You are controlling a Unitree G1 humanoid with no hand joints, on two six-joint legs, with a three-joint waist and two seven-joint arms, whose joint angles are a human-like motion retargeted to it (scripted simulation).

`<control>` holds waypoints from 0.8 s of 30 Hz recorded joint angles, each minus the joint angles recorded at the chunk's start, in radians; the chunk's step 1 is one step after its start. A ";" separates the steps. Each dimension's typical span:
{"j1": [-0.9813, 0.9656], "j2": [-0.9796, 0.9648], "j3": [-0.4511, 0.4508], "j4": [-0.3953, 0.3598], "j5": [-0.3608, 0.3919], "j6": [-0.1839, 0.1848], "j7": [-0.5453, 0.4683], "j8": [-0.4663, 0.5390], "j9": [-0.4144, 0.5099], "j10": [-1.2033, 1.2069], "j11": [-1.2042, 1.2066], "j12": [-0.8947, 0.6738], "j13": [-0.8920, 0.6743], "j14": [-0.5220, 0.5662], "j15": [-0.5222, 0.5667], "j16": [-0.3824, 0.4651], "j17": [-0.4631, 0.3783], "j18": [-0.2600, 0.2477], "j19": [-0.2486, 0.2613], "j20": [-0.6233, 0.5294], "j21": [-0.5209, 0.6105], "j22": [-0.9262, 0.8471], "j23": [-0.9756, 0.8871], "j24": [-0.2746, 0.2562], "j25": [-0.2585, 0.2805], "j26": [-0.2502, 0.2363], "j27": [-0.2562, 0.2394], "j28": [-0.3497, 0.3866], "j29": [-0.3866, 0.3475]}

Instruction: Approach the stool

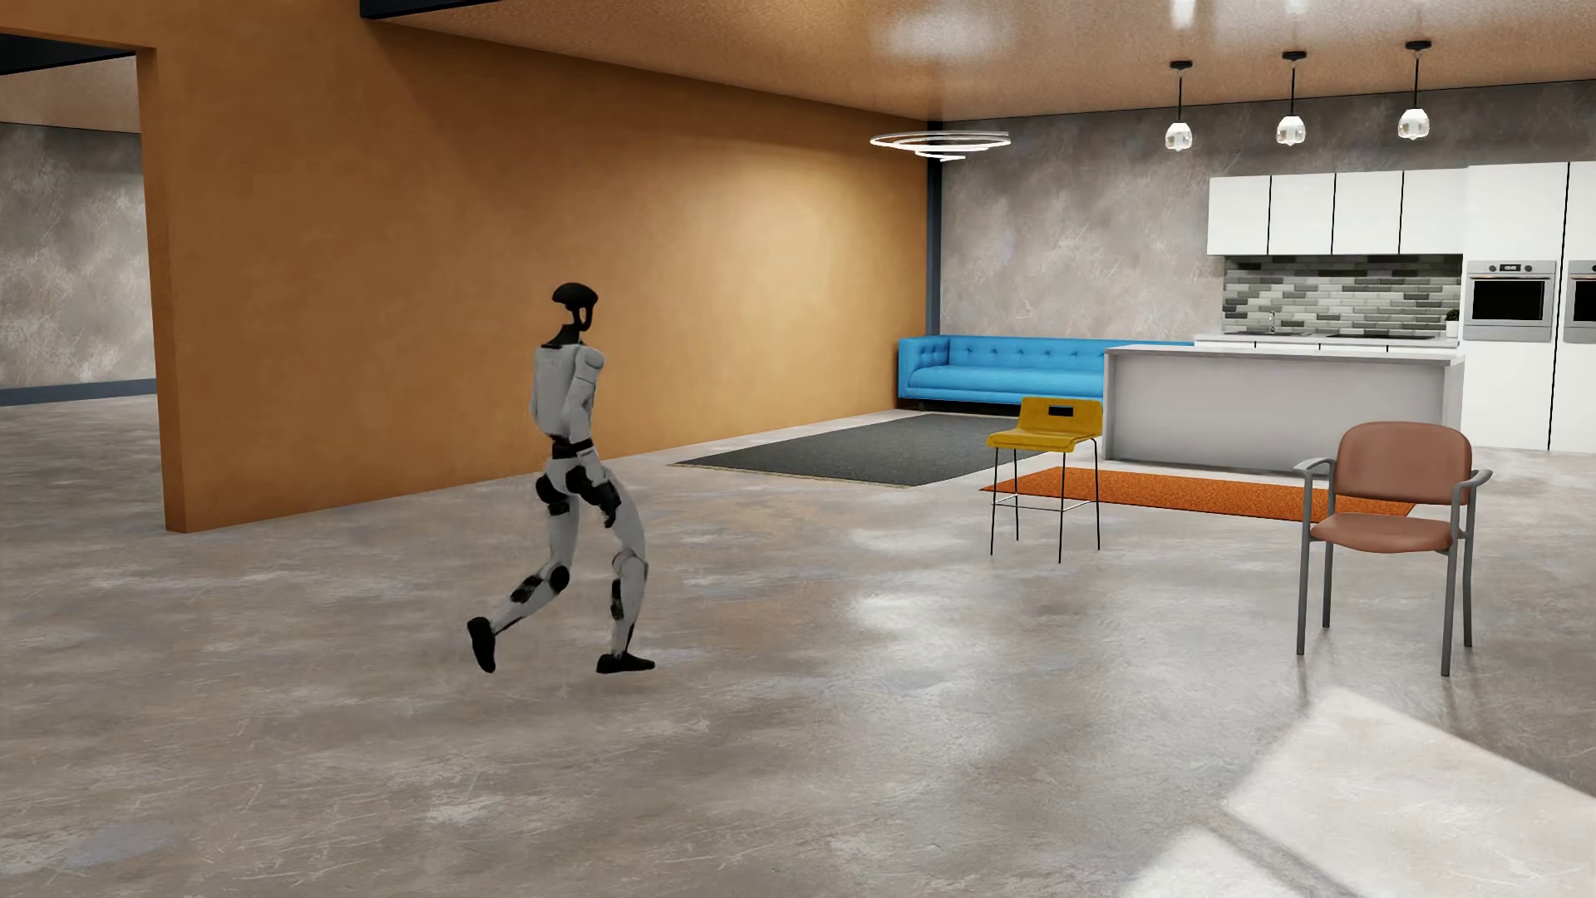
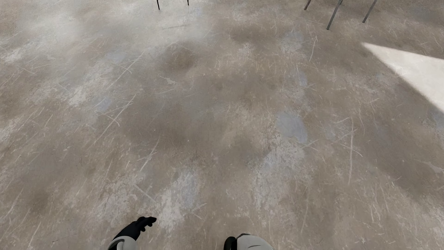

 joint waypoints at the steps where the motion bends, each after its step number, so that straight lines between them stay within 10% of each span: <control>1: -0.113 0.067 0.016 0.009 0.013 0.012 -0.017 0.006 0.000 0.094 -0.030 0.030 -0.063 -0.047 -0.033 0.002 0.020 0.030 0.007 -0.032 0.013 -0.005 0.011 0.066 -0.013 -0.010 0.018 -0.045 -0.072; 3: -0.306 0.201 0.052 0.042 0.040 0.023 0.004 0.040 -0.007 0.106 -0.113 0.133 -0.207 -0.047 -0.078 -0.024 0.057 0.004 0.021 0.004 0.030 -0.048 0.014 0.107 0.015 -0.025 -0.016 -0.066 -0.114; 5: -0.452 0.323 0.086 0.042 0.059 0.024 0.045 0.080 -0.016 -0.074 -0.189 0.242 -0.362 -0.069 -0.124 -0.079 0.060 0.017 0.037 0.096 0.059 -0.101 -0.012 0.033 0.093 -0.023 -0.124 -0.055 -0.066; 9: -0.504 0.537 0.124 -0.059 0.068 0.026 0.096 0.144 -0.033 -0.959 -0.299 0.353 -0.618 -0.014 -0.241 -0.095 -0.030 -0.042 0.073 0.144 0.231 -0.021 -0.167 -0.013 0.132 0.027 -0.247 -0.077 -0.010; 11: -0.523 0.609 0.123 -0.095 0.048 0.021 0.120 0.139 -0.033 -1.054 -0.242 0.366 -0.659 -0.068 -0.267 -0.073 -0.084 -0.045 0.104 0.092 0.283 0.080 -0.254 0.065 0.133 0.048 -0.246 -0.138 0.001; 14: -0.519 0.625 0.127 -0.131 -0.044 -0.014 0.123 0.093 -0.029 -0.749 0.074 0.339 -0.542 0.050 -0.036 -0.066 -0.136 0.116 0.116 0.050 0.242 0.199 -0.350 0.192 0.208 0.067 -0.198 -0.209 -0.006; 17: -0.409 0.361 0.128 -0.182 -0.197 -0.064 0.147 0.113 -0.022 -0.585 0.674 0.303 -0.341 -0.177 0.186 -0.128 -0.140 0.106 0.178 0.169 0.263 0.140 -0.455 0.130 0.165 0.057 -0.150 -0.144 -0.044; 21: -0.148 0.013 0.076 -0.248 -0.241 -0.084 0.099 0.113 -0.026 -0.716 0.768 0.170 0.022 -0.280 0.124 -0.123 -0.061 0.061 0.153 0.182 0.399 0.064 -1.027 0.070 0.641 0.006 -0.410 -0.032 -0.038; 24: 0.016 -0.119 0.032 -0.268 -0.243 -0.084 0.052 0.073 -0.042 -0.803 0.346 0.050 -0.101 -0.341 0.103 -0.061 -0.117 0.032 0.122 0.040 0.596 0.023 -1.371 0.082 0.932 -0.039 -0.548 -0.057 0.005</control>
